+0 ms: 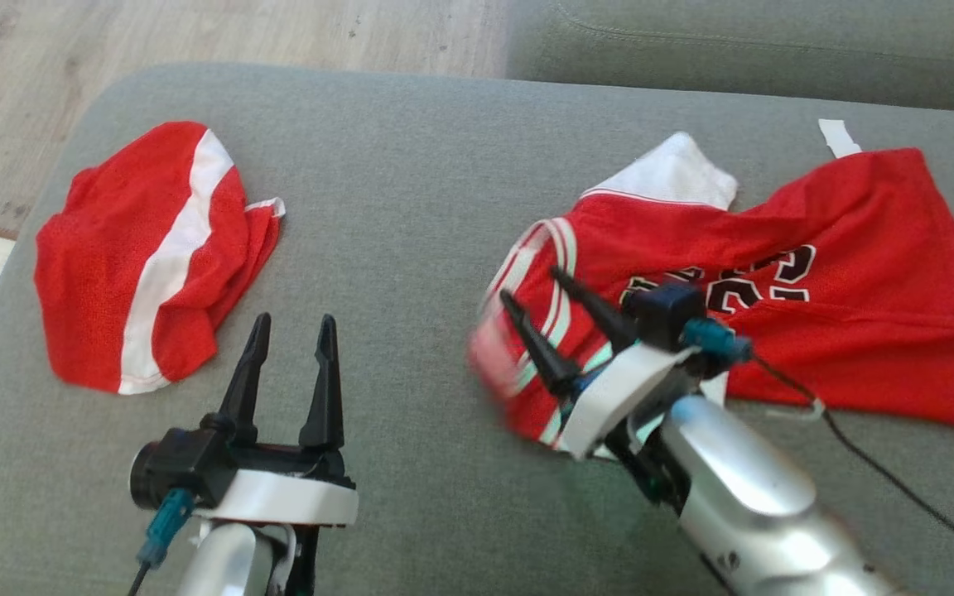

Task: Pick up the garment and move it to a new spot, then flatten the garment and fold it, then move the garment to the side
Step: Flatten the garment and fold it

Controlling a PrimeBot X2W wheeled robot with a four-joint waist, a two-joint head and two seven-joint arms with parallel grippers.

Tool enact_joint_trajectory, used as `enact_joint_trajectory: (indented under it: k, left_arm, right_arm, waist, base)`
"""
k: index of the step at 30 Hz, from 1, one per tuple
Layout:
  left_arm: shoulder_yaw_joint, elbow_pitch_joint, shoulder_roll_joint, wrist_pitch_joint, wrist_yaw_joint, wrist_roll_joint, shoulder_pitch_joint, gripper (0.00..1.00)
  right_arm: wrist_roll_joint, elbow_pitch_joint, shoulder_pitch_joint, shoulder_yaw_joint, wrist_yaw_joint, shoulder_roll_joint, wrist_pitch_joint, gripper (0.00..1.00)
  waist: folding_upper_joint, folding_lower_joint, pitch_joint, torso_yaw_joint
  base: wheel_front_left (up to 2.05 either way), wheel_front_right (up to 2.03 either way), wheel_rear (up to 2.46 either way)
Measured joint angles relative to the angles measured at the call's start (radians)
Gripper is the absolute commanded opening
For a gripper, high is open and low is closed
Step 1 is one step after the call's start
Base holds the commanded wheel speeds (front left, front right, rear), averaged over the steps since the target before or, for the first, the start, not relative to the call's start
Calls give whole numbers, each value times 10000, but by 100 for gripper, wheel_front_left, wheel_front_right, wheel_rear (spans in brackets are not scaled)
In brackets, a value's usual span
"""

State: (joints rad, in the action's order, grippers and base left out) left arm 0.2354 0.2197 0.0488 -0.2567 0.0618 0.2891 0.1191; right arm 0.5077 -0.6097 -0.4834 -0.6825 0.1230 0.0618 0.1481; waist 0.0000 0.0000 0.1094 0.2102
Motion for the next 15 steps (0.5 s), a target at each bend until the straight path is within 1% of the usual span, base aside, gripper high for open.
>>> enact_joint_trajectory:
  k: [5, 9, 15]
  left_arm:
    - [-121, 0, 0, 0, -2, -2, -9, 100]
    - [-161, -17, 0, 0, -2, -4, -12, 100]
    - [-282, -146, 0, 0, -2, -19, -15, 100]
  right_arm:
    - [109, -583, -584, 313, 0, 10, 255, 100]
    - [-144, -1014, -701, 1124, 0, 10, 552, 100]
    - [-1310, -1457, -694, 2560, 0, 12, 723, 100]
  waist:
    - [0, 0, -79, -269]
    - [0, 0, -172, -543]
    - [0, 0, -307, -1001]
  base:
    - [0, 0, 0]
    - [0, 0, 0]
    - [0, 0, 0]
